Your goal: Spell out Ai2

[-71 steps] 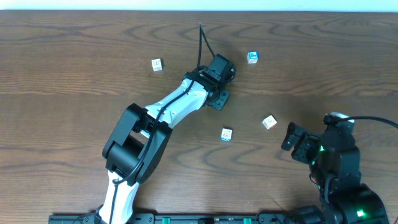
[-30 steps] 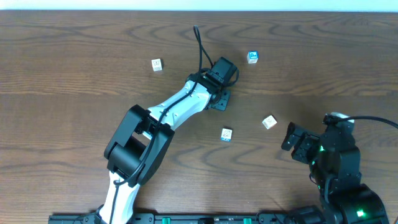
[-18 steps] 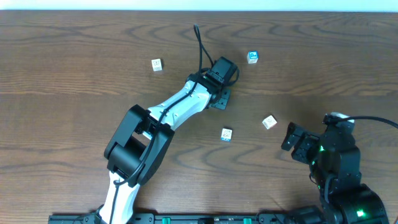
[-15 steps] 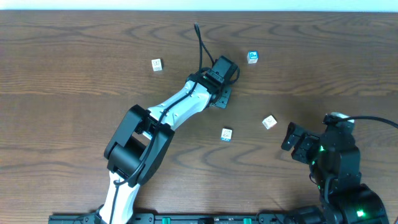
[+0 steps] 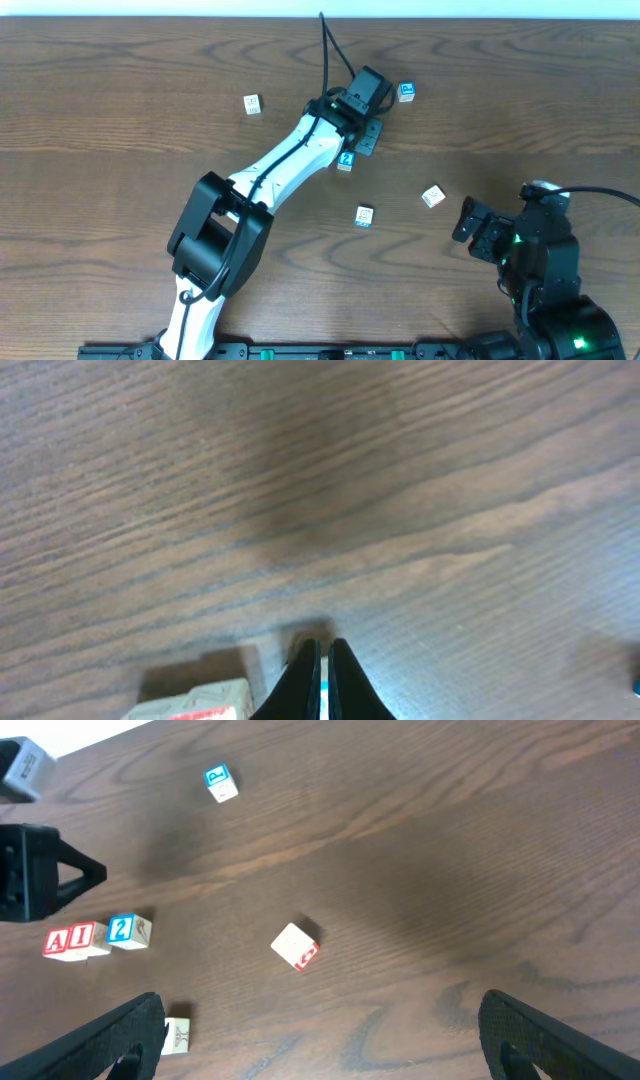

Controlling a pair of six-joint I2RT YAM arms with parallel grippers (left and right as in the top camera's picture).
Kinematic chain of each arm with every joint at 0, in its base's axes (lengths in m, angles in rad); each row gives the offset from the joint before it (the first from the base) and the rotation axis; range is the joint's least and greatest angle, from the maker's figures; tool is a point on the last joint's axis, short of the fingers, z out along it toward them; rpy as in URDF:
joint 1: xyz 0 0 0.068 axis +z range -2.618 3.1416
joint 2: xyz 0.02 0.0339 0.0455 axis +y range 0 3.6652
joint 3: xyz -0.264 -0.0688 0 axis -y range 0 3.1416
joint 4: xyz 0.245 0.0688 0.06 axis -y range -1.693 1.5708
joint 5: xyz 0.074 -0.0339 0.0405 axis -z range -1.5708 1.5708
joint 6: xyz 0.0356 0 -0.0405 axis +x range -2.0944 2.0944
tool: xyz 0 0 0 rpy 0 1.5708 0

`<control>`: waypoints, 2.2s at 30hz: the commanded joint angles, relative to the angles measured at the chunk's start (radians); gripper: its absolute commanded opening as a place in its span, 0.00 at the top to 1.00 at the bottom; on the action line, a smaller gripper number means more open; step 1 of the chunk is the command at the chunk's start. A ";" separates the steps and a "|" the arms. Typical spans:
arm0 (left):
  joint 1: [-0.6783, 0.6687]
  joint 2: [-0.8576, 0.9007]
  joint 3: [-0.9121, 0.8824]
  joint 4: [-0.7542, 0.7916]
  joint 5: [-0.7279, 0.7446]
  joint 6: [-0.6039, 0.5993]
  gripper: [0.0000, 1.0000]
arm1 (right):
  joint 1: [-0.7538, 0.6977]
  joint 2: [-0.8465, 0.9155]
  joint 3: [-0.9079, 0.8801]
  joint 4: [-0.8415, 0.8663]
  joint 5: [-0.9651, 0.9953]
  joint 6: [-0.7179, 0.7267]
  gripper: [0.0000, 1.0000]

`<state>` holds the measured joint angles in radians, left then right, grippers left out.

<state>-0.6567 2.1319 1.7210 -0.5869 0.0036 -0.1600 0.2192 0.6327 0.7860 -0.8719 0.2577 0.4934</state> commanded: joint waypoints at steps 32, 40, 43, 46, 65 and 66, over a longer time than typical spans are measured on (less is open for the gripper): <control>-0.057 0.051 -0.150 0.147 0.063 0.060 0.94 | -0.016 -0.004 -0.005 0.000 0.003 0.015 0.01; -0.043 0.052 -0.150 0.149 0.011 0.060 0.94 | -0.016 -0.004 -0.005 0.000 0.003 0.014 0.01; -0.042 0.052 -0.150 0.149 0.003 0.059 0.94 | -0.016 -0.005 -0.005 0.000 0.003 0.015 0.01; -0.042 0.052 -0.150 0.146 -0.025 0.059 0.94 | -0.016 -0.004 -0.005 0.000 0.003 0.014 0.01; -0.042 0.053 -0.150 0.142 -0.068 0.060 0.94 | -0.016 -0.005 -0.005 0.000 0.003 0.015 0.01; -0.042 0.053 -0.150 0.142 -0.068 0.060 0.94 | -0.016 -0.004 -0.005 0.000 0.003 0.015 0.01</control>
<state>-0.7036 2.1723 1.5745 -0.4419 -0.0364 -0.1070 0.2192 0.6327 0.7860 -0.8719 0.2577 0.4934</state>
